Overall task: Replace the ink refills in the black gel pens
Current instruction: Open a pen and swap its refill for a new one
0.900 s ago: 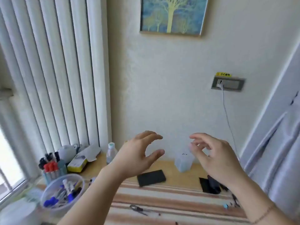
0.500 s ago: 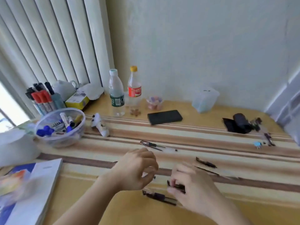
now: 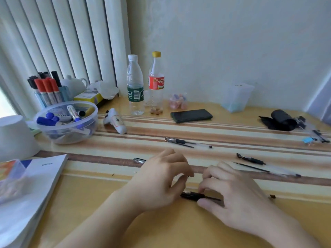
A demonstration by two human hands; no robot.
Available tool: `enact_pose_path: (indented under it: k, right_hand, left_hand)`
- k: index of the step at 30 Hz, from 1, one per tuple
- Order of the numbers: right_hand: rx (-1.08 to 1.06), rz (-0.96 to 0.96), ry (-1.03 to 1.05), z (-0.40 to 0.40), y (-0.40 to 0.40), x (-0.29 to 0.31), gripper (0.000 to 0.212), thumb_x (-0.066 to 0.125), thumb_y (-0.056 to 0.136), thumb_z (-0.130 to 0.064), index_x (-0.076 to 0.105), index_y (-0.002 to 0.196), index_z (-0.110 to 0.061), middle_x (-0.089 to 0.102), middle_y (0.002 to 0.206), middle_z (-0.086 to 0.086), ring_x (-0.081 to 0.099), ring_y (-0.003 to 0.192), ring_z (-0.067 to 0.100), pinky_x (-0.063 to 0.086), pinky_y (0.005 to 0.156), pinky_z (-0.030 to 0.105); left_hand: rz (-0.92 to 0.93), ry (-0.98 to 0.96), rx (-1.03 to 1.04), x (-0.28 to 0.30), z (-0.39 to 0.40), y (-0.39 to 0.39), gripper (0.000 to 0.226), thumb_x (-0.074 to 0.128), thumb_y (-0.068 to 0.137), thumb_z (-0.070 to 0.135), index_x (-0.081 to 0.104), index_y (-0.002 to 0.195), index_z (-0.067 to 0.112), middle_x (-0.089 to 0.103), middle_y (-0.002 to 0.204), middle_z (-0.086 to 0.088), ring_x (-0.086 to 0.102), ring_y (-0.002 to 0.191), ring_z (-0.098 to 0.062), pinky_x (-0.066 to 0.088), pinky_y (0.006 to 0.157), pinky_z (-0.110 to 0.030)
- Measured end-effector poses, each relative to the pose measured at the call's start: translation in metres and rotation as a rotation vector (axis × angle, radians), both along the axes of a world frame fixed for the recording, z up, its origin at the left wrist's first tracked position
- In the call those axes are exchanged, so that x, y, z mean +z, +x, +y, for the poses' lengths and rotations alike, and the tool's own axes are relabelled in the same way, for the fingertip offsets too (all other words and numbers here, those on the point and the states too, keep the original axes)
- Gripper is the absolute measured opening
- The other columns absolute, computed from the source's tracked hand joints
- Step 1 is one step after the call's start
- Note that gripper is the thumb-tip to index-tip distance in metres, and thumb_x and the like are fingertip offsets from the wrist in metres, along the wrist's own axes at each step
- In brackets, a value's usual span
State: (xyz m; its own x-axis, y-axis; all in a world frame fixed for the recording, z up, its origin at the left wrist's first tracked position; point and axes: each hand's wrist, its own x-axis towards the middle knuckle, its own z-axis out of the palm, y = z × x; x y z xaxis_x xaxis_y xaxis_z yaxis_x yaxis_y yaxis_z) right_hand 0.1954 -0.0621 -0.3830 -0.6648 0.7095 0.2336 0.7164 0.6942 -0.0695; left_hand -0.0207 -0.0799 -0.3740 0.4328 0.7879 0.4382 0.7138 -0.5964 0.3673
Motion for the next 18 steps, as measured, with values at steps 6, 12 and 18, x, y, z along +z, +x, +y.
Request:
enact_pose_path:
  k: [6,12,18]
  right_hand:
    - [-0.027,0.046,-0.062,-0.004,-0.003,-0.008,0.031,0.041,0.082,-0.065,0.059,0.086,-0.039,0.05,0.09,-0.025,0.04,0.09,-0.003,0.035,0.058,0.015]
    - [-0.031,0.101,-0.107,-0.007,0.0,-0.007,0.023,0.04,0.085,-0.057,0.055,0.084,-0.04,0.05,0.088,-0.028,0.042,0.09,-0.007,0.028,0.056,0.011]
    - [-0.063,0.32,-0.194,-0.007,-0.003,-0.01,0.009,0.04,0.093,-0.048,0.046,0.098,-0.044,0.06,0.086,-0.032,0.058,0.082,-0.005,0.044,0.06,0.019]
  left_hand:
    - [0.161,-0.016,-0.077,-0.007,-0.001,0.007,0.029,0.063,0.084,0.049,0.067,0.103,0.028,0.063,0.095,0.013,0.045,0.089,-0.011,0.041,0.082,-0.026]
    - [0.222,-0.013,-0.105,-0.009,0.003,0.006,0.037,0.062,0.082,0.06,0.068,0.097,0.026,0.063,0.087,0.012,0.043,0.084,-0.012,0.039,0.076,-0.026]
    - [0.225,0.058,-0.036,-0.006,-0.001,0.017,0.016,0.051,0.096,0.027,0.063,0.103,0.019,0.062,0.087,0.004,0.049,0.077,-0.018,0.04,0.07,-0.029]
